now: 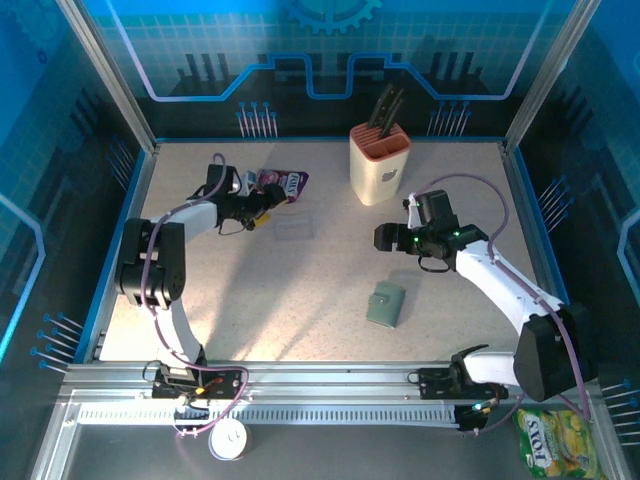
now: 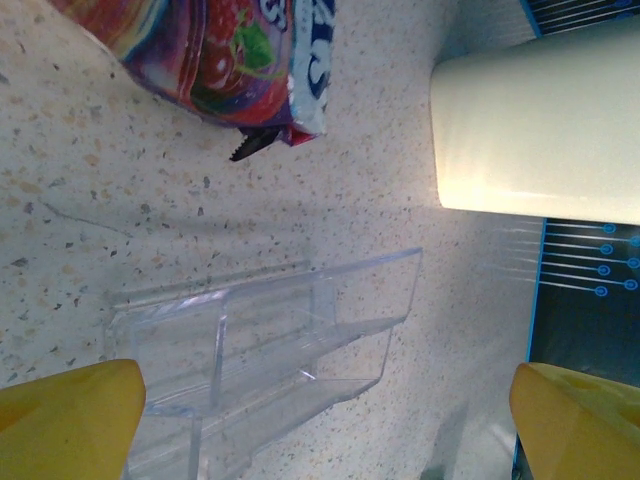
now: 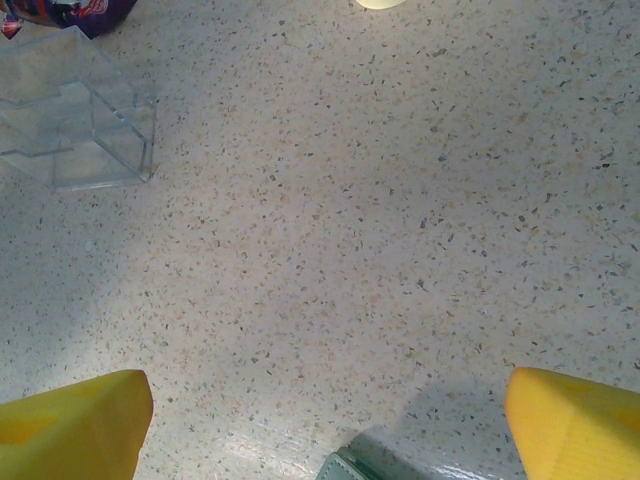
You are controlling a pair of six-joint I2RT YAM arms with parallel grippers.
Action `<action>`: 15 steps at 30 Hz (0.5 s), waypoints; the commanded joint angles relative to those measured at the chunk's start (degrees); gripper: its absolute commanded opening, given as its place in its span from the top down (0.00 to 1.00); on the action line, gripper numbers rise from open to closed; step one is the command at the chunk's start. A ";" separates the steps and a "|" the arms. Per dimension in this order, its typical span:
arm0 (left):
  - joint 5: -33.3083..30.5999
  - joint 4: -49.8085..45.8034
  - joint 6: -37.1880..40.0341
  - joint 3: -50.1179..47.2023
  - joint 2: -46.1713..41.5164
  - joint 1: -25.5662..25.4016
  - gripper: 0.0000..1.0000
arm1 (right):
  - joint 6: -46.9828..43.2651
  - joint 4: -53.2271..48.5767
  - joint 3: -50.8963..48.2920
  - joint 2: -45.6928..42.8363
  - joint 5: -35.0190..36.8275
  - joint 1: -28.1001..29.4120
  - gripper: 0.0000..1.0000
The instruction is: Take the credit cards out of the card holder
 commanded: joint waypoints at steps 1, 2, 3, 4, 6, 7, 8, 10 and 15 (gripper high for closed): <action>1.52 -1.43 0.83 1.74 1.52 -1.29 0.05 | 1.01 -2.24 1.68 -1.52 1.69 1.03 0.08; 1.74 -1.09 0.73 1.61 1.68 -1.61 0.05 | 1.18 -2.30 1.59 -1.66 1.86 1.10 0.08; 1.77 -0.97 0.69 1.70 1.73 -1.90 0.05 | 1.30 -2.21 1.43 -1.84 1.83 1.12 0.08; 1.86 -0.73 0.60 1.74 1.84 -2.20 0.05 | 1.45 -2.05 1.20 -1.97 1.75 1.03 0.08; 2.03 -0.22 0.22 1.82 2.05 -2.70 0.05 | 1.64 -1.86 0.89 -2.07 1.58 1.17 0.08; 2.12 0.17 0.01 1.91 2.27 -2.90 0.05 | 1.73 -1.85 0.88 -2.13 1.49 1.16 0.08; 2.28 0.44 -0.31 2.08 2.42 -3.08 0.05 | 1.85 -1.94 0.93 -2.07 1.48 1.22 0.08; 2.55 0.83 -0.70 2.56 2.83 -3.49 0.05 | 1.84 -2.01 0.96 -2.09 1.55 1.42 0.08; 3.35 1.18 -1.30 4.10 3.85 -4.97 0.05 | 1.83 -2.10 0.85 -2.32 2.01 1.50 0.08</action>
